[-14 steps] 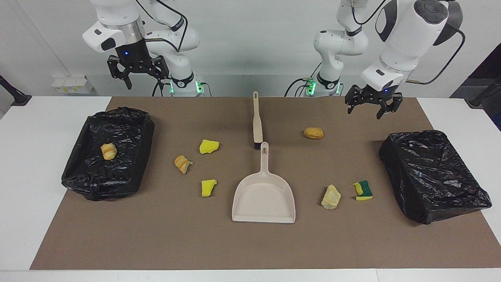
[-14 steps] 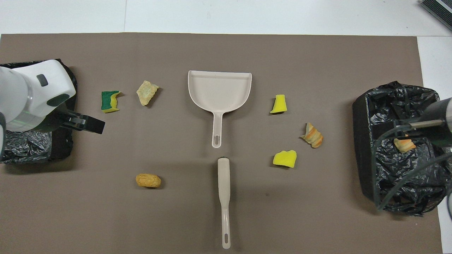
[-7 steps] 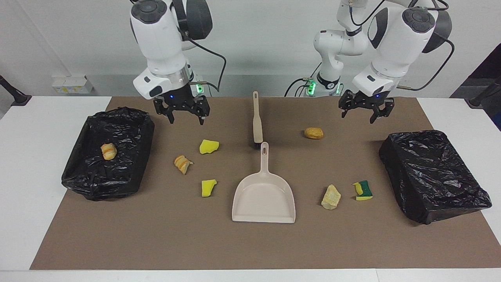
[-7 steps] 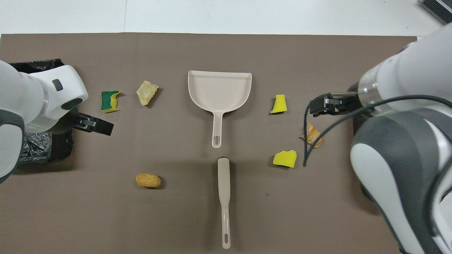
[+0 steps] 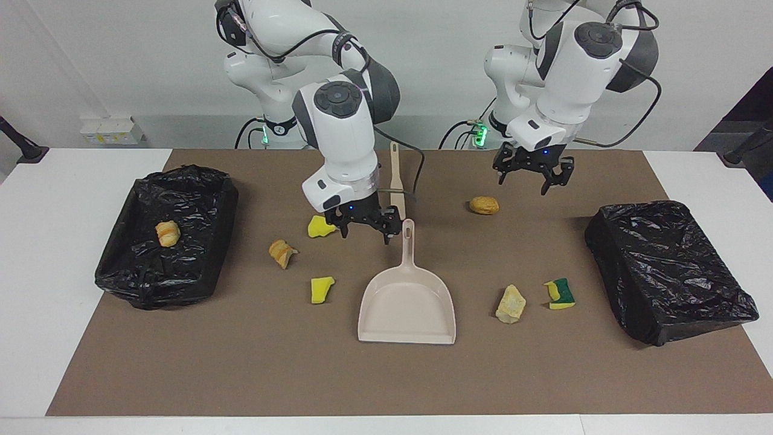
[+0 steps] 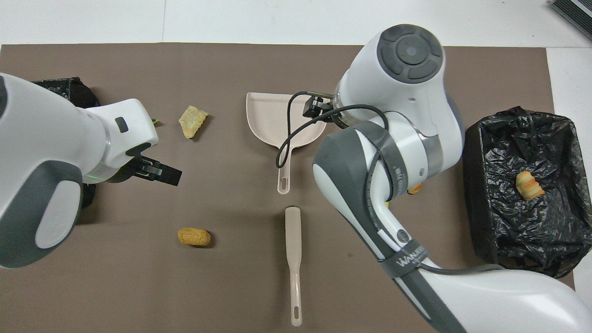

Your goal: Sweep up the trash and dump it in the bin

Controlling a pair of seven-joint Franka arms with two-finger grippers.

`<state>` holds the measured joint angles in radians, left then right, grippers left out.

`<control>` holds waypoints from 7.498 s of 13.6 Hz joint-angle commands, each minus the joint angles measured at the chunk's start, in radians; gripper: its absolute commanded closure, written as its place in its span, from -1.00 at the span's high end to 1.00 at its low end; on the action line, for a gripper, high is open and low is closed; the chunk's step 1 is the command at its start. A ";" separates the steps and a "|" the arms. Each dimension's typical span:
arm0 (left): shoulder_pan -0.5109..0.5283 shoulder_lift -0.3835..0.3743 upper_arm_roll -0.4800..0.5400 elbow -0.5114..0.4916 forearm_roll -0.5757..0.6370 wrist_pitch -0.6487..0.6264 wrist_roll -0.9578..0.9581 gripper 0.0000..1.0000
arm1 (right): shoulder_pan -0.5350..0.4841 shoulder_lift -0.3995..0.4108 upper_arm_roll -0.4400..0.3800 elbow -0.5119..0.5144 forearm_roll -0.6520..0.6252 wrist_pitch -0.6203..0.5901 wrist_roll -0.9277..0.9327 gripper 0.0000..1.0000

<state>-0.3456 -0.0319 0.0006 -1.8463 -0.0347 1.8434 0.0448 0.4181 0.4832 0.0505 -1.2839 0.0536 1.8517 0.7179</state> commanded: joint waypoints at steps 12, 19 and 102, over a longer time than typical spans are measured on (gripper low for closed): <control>-0.142 -0.333 0.018 -0.606 -0.068 0.464 0.006 1.00 | 0.067 0.112 0.023 -0.067 0.080 0.076 -0.061 1.00; -0.246 -0.376 -0.184 -0.773 -0.068 0.508 -0.244 1.00 | 0.100 0.129 0.022 -0.095 0.074 0.153 -0.081 0.50; 0.560 0.061 -0.352 -0.409 0.104 0.471 -0.398 -1.00 | -0.094 -0.080 0.028 -0.377 -0.204 0.081 -1.799 -1.00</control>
<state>0.1942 -0.0108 -0.3366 -2.2885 0.0541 2.2973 -0.4289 0.3287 0.4297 0.0691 -1.6258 -0.1692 1.9116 -1.0874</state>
